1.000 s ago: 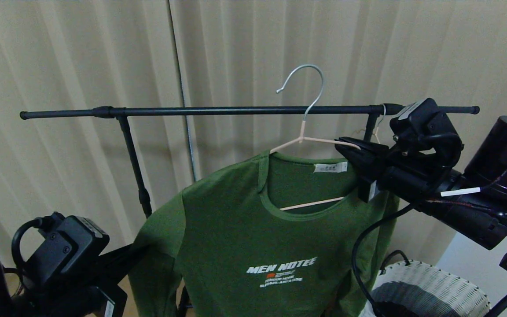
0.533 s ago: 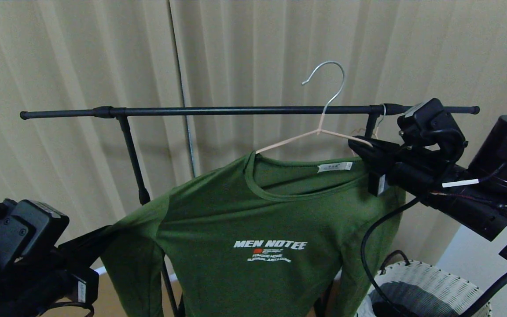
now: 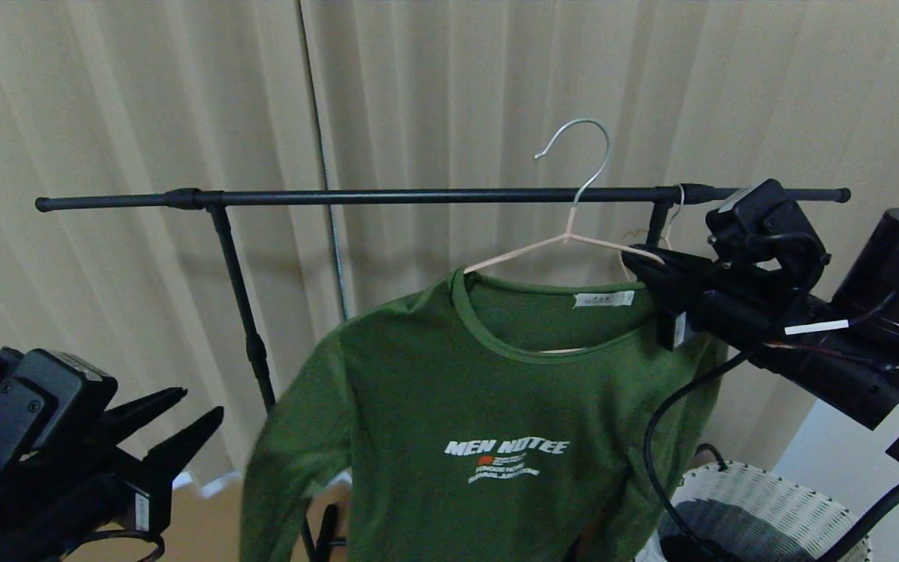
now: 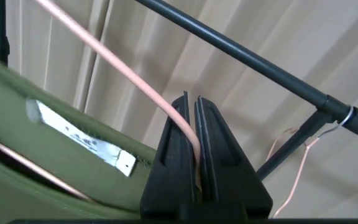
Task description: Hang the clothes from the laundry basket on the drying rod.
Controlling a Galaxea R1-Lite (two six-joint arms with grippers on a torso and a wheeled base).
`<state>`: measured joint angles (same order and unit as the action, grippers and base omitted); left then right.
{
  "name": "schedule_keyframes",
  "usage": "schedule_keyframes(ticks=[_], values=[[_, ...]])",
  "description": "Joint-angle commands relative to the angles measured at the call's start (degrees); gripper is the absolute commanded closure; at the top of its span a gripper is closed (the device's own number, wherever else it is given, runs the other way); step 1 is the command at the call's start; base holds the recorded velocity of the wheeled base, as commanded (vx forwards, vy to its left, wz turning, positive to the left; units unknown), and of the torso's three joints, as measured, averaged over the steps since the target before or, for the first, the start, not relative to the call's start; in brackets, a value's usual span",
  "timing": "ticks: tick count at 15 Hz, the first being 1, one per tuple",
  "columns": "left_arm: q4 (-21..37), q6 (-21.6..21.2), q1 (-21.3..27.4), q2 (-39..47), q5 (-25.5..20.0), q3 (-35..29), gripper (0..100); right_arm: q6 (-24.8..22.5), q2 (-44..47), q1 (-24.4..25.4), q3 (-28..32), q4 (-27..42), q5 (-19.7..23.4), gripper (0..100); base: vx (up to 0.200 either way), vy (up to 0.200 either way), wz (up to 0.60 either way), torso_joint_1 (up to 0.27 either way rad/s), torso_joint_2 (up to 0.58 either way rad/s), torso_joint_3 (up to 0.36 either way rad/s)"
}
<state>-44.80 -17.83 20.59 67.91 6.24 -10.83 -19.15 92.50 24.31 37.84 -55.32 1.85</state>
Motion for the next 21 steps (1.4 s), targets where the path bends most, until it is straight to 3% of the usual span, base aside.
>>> schedule_keyframes(ticks=[1, 5, 8, 10, 12, 14, 16, 21], values=[[-0.1, 0.0, 0.1, -0.1, 0.0, -0.3, 0, 0.0, 0.0, 0.0, 0.0, -0.1, 0.0, 100, 0.000, 0.000, 0.00, 0.000, 0.00, 0.000], [-0.2, 0.3, 1.0, -0.9, -0.2, -0.1, 0, 0.0, 0.0, -1.3, -0.3, 1.0, 0.0, 100, 0.000, 0.000, 0.00, 0.000, 0.00, 0.000], [1.3, 0.9, 0.6, -4.5, -3.0, -0.4, 0, 0.0, -2.7, -2.6, -1.2, 9.2, -2.3, 100, 0.000, 0.000, 0.00, 0.000, 0.00, 0.000], [7.9, 1.0, 0.6, -8.4, -3.4, -2.2, 0, 0.0, -4.5, -2.6, -1.2, 14.1, -2.8, 100, 0.000, 0.000, 0.00, 0.000, 0.00, 0.000], [19.8, 3.7, 0.6, -14.2, -5.6, -5.7, 0, 0.0, -5.1, -2.7, -1.1, 17.6, -5.6, 100, 0.000, 0.000, 0.00, 0.000, 0.00, 0.000], [25.2, 7.3, 0.4, -16.7, -5.5, -5.5, 0, 0.0, -5.0, -3.0, -1.1, 18.8, -9.1, 100, 0.000, 0.000, 0.00, 0.000, 0.00, 0.000], [25.0, 9.1, 0.7, -20.7, -5.6, -2.2, 0, 0.0, -5.4, -3.6, -1.1, 20.2, -11.0, 100, 0.000, 0.000, 0.00, 0.000, 0.00, 0.000], [25.2, 9.0, 0.5, -27.2, -5.6, 0.3, 0, 0.1, -8.9, -3.7, -0.7, 26.9, -13.6, 100, 0.000, 0.000, 0.00, 0.000, 0.00, 0.000]])
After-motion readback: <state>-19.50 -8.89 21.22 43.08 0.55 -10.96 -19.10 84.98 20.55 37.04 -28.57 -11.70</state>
